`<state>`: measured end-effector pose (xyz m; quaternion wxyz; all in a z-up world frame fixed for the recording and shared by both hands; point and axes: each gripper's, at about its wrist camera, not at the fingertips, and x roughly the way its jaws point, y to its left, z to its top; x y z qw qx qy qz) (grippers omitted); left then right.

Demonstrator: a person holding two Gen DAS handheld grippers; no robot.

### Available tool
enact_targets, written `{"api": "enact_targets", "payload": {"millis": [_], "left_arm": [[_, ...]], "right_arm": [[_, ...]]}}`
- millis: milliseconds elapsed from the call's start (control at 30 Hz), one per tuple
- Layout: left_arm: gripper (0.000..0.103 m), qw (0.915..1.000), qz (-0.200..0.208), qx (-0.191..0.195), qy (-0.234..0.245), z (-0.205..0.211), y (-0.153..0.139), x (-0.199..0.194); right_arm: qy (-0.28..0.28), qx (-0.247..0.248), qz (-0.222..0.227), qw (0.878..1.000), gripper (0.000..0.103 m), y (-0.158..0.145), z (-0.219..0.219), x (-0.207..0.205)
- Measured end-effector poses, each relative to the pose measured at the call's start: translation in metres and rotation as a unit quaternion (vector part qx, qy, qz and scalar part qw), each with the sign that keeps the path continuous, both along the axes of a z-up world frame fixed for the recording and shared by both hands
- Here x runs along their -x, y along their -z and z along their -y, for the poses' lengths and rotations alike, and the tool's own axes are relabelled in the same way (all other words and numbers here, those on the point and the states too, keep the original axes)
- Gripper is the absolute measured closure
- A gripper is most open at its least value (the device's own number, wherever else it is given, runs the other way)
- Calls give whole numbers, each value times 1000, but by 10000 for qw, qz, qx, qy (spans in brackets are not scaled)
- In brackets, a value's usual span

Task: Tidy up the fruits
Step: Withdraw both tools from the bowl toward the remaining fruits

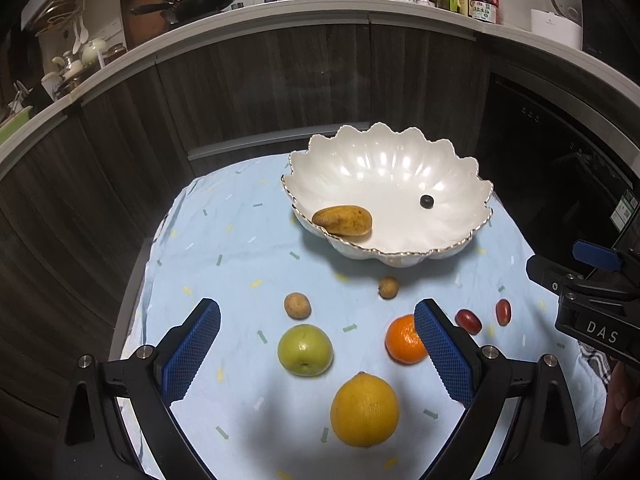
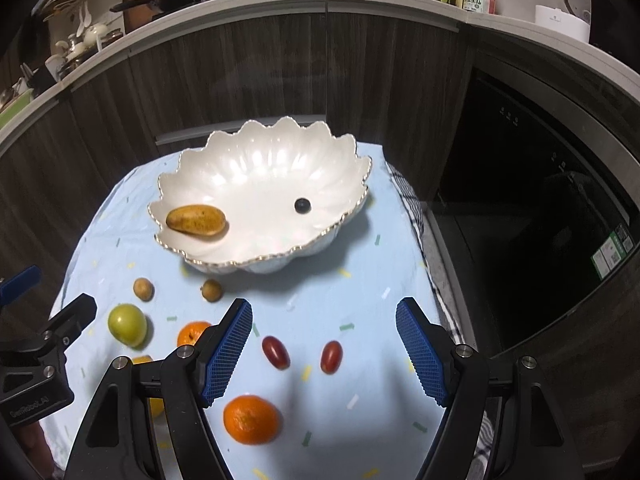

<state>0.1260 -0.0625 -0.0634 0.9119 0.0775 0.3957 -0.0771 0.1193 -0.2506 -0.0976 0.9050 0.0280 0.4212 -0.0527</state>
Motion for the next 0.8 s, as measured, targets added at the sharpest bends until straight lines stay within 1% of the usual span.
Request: {"api": "enact_targets", "payload": {"millis": [333,500,800], "left_arm": [[5,9997,-95,-37,201,6,16,15],[5,9996,-75,-55,266,8,25,20],[5,9992,-110,-136,347,14,49,29]], "right_arm": [[4,-39,-209,9998,28,22,1,13],[26,20,-265,9996,28,32,1,18],[67,145,-333,9993,28,48,3,21]]}}
